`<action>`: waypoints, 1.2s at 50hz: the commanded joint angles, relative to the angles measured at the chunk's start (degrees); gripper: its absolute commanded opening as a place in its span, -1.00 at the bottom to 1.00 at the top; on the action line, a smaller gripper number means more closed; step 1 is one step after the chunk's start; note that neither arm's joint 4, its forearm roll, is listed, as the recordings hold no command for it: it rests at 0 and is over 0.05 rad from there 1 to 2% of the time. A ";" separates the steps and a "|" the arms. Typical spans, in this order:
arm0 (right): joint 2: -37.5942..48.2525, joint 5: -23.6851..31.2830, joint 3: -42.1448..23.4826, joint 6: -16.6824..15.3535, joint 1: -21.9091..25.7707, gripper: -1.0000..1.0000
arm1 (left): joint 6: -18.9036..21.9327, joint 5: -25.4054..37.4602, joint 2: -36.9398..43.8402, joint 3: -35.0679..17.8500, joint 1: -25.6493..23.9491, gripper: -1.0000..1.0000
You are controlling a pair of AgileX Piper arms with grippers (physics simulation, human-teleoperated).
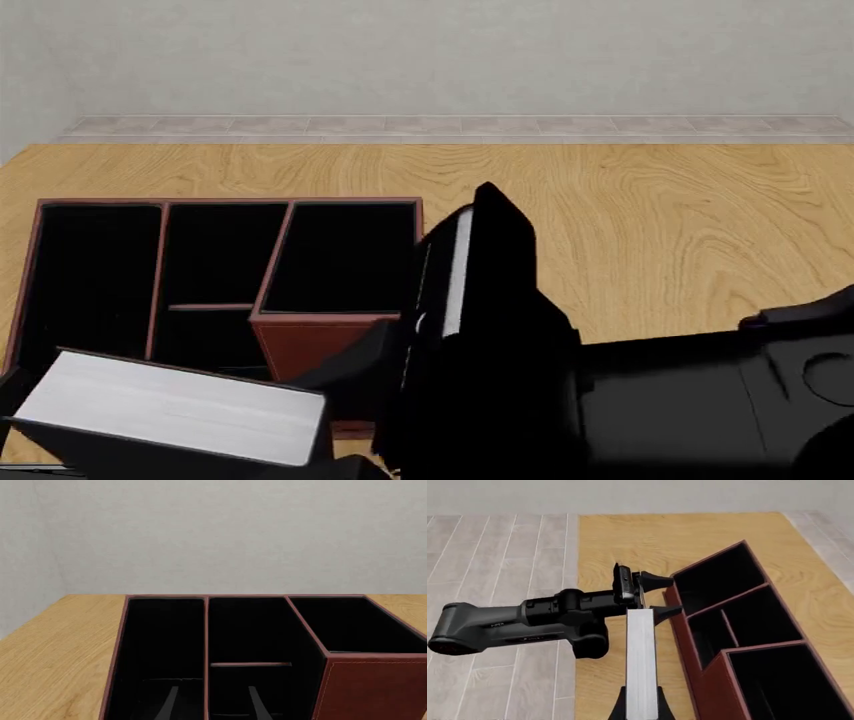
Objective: Pick up the book and place it in the right compartment of the caddy.
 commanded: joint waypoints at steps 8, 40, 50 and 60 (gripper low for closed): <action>3.44 15.71 -18.14 0.60 0.83 -1.00 | 0.00 0.00 0.01 0.00 0.00 1.00; 14.24 37.15 -45.86 4.01 -1.06 -1.00 | 0.00 0.00 0.00 0.00 0.00 1.00; 14.77 37.14 -46.48 3.62 -5.71 -1.00 | -0.01 0.00 0.01 0.00 0.00 1.00; 17.68 37.14 -53.47 2.85 -14.43 -1.00 | 0.01 0.00 0.00 0.00 -0.01 1.00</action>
